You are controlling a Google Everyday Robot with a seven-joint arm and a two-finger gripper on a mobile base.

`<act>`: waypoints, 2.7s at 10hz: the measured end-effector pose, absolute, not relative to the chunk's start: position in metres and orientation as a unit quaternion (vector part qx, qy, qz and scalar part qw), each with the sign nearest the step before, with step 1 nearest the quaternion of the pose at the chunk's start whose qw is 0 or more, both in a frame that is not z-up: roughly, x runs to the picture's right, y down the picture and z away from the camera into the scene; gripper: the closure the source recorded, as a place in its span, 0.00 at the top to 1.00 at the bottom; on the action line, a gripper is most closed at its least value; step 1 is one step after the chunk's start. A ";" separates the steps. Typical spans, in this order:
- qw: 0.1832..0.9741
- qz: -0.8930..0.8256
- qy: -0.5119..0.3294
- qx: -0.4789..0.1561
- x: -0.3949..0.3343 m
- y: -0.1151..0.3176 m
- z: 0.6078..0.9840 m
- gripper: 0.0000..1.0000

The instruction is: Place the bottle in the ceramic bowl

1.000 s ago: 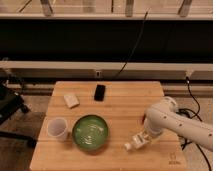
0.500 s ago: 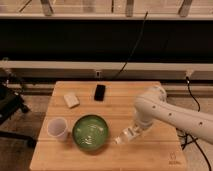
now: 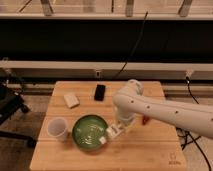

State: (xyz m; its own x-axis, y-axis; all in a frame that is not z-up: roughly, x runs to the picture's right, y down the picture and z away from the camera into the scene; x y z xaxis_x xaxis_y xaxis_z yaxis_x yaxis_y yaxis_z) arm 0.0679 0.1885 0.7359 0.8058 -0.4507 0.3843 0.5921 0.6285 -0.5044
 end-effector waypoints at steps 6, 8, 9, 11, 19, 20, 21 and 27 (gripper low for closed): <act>0.855 -0.383 -0.157 -0.311 -0.009 0.178 0.737 0.00; 0.846 -0.399 -0.165 -0.312 -0.022 0.177 0.737 0.00; 0.840 -0.409 -0.170 -0.313 -0.029 0.177 0.737 0.00; 0.830 -0.427 -0.179 -0.311 -0.048 0.177 0.736 0.00; 0.823 -0.434 -0.203 -0.306 -0.064 0.192 0.761 0.47; 0.823 -0.432 -0.205 -0.306 -0.063 0.194 0.764 0.54; 0.824 -0.430 -0.207 -0.307 -0.063 0.195 0.767 0.64; 0.826 -0.428 -0.203 -0.306 -0.060 0.199 0.772 0.80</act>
